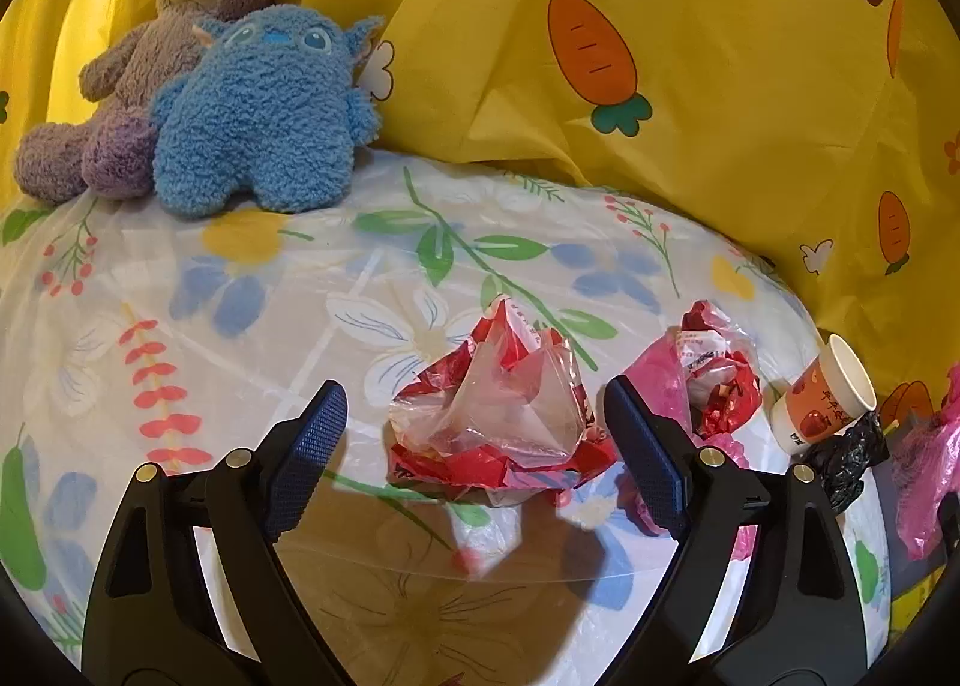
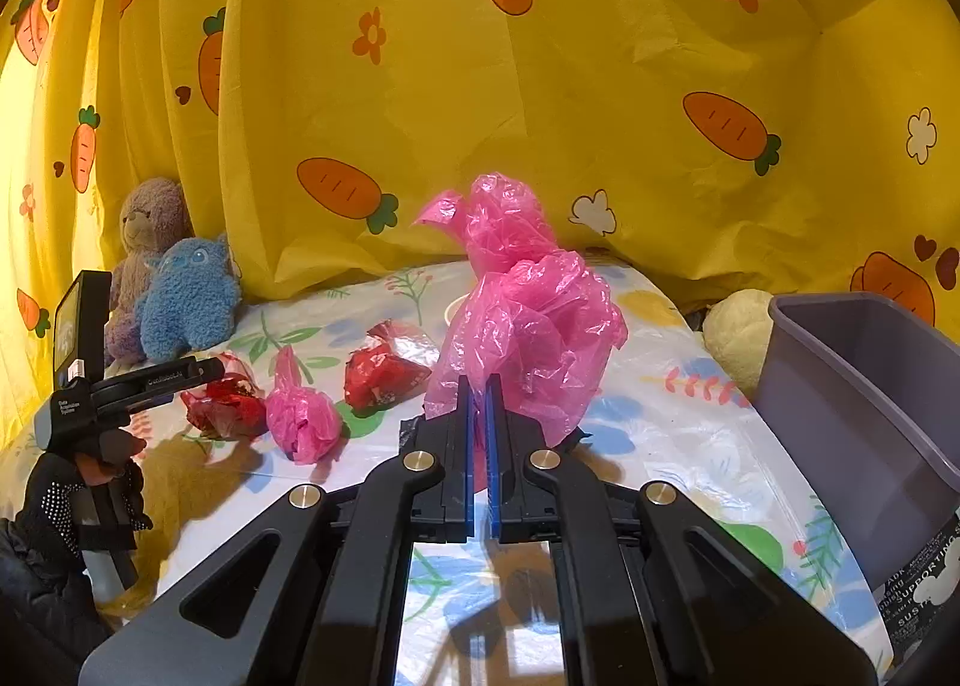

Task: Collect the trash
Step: 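Grasp a pink plastic bag with the right gripper while the left grasps the red-white wrapper, then carry the pink bag and wrapper over the grey bin and open both grippers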

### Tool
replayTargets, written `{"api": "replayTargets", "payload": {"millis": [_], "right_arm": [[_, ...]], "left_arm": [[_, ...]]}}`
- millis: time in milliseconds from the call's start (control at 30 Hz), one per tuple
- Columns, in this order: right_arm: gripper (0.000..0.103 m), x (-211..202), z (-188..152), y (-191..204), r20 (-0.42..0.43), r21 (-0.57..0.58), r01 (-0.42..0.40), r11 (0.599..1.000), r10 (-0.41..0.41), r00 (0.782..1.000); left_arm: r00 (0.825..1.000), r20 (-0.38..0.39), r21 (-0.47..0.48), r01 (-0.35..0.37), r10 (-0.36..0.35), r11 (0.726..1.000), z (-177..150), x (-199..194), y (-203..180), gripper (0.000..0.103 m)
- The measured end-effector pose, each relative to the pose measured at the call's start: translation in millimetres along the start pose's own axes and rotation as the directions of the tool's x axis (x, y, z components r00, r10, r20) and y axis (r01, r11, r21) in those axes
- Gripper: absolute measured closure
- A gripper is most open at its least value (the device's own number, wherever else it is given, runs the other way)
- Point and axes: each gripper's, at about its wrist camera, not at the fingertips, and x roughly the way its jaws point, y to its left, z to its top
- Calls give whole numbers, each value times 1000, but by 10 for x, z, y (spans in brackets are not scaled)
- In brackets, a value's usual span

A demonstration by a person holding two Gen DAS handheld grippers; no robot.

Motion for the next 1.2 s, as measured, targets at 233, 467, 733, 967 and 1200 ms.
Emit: {"api": "replayTargets", "payload": {"millis": [233,467,733,967,1200], "right_arm": [[99,-85,-15,-137,14,26,31,999,-31,999],[99,-93,-61,-170,6,43,33,999,-33,999],[99,-173,-83,-176,15,47,25,999,-26,1000],[99,-328,-74,-201,39,51,20,999,-22,999],[99,-492,-76,-287,55,69,14,998,-18,998]], "left_arm": [[994,-95,2,59,-58,998,-73,239,20,47],[993,-86,0,85,-85,996,-106,245,54,68],[995,-15,53,101,-101,993,-102,-65,-31,72],[990,77,74,116,-122,990,-150,-533,-139,72],[976,130,109,163,-177,981,-266,-894,-449,72]]}}
